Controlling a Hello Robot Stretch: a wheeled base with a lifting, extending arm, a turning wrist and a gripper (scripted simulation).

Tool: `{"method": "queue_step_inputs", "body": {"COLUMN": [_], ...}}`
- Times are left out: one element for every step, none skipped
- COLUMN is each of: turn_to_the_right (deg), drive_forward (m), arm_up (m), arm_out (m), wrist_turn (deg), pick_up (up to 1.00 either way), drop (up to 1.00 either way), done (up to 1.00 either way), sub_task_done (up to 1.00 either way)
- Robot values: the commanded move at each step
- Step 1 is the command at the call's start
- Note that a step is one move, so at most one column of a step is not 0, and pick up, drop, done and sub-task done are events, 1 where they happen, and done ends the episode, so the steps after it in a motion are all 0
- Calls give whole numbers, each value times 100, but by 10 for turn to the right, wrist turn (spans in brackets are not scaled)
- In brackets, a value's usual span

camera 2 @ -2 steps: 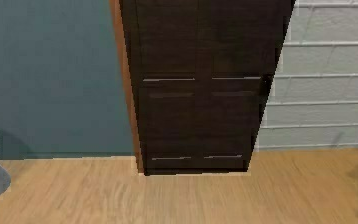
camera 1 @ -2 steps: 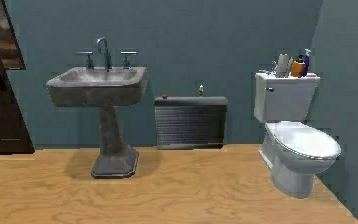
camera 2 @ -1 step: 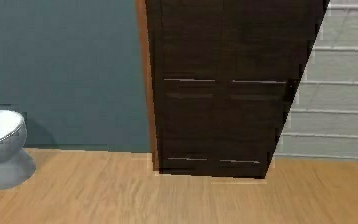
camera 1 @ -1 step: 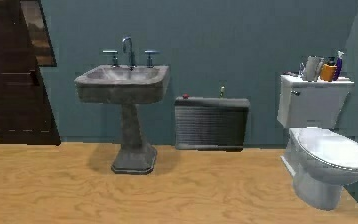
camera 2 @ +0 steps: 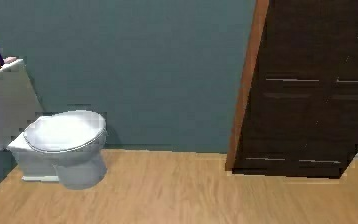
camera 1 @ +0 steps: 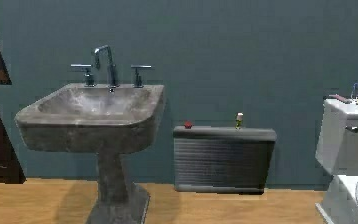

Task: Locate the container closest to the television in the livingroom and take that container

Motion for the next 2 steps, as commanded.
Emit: {"method": "queue_step_inputs", "body": {"turn_to_the_right": [-450, -270], "drive_forward": [0, 0], "arm_up": [0, 0], "arm_out": [0, 0], "wrist_turn": [0, 0], "pick_up": [0, 0], "drop": [0, 0], "done": [0, 0], "sub_task_done": [0, 0]}}
